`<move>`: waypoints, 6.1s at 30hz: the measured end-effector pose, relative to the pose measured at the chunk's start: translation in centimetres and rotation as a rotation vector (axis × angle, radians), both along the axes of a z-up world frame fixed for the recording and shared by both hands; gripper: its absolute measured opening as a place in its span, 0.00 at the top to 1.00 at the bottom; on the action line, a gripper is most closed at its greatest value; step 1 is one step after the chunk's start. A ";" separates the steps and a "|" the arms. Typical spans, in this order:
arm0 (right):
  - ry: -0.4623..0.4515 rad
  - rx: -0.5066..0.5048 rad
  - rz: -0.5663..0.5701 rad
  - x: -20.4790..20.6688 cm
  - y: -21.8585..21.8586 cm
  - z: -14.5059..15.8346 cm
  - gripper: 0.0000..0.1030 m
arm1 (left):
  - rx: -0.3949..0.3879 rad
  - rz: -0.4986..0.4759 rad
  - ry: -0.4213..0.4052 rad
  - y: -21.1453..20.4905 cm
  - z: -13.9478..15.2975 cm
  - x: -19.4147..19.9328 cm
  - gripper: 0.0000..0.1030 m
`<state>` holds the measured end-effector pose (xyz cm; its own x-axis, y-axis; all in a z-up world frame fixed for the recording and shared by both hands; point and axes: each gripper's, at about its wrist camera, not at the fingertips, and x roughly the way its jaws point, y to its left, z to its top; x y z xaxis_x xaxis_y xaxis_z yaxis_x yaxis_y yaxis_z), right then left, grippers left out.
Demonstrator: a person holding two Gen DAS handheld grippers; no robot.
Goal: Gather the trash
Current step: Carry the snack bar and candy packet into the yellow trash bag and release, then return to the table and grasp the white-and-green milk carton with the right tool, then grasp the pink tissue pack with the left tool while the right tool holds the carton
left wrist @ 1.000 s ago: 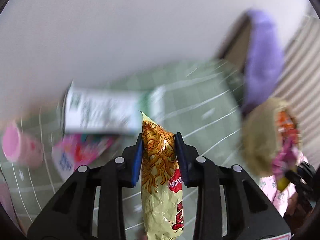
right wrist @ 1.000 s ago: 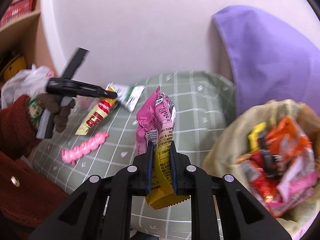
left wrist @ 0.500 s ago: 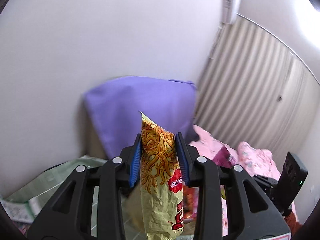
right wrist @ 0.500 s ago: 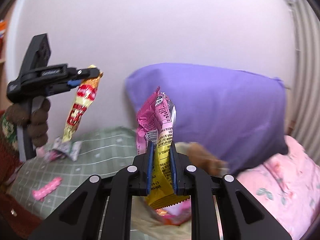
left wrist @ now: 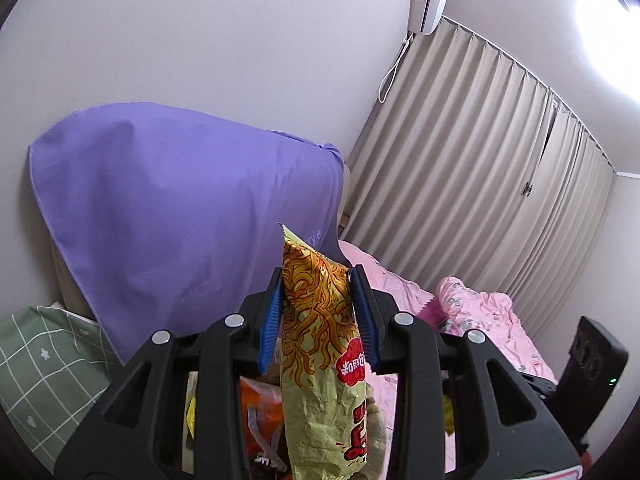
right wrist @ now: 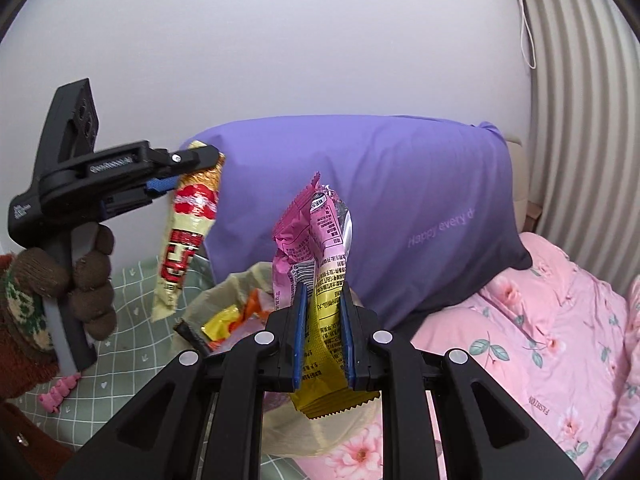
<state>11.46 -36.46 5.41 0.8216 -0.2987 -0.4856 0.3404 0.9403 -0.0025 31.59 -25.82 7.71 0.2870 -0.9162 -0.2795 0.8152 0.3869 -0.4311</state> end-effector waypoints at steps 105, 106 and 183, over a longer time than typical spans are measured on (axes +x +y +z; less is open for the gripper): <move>0.343 -0.078 1.112 27.9 35.9 -11.9 0.44 | 0.382 1.010 0.336 50.0 -15.8 -1.9 0.41; 0.359 -0.109 1.145 28.8 37.3 -12.5 0.44 | 0.388 1.007 0.337 49.8 -16.0 -2.1 0.41; 0.633 0.125 0.804 25.1 27.2 -19.7 0.50 | 0.564 0.622 0.337 35.6 -18.2 1.4 0.94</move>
<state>36.52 -9.29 -14.33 0.3390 0.3086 -0.8887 -0.4187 0.8955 0.1512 32.96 9.75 -10.48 0.5062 -0.3244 -0.7991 0.2531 0.9416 -0.2220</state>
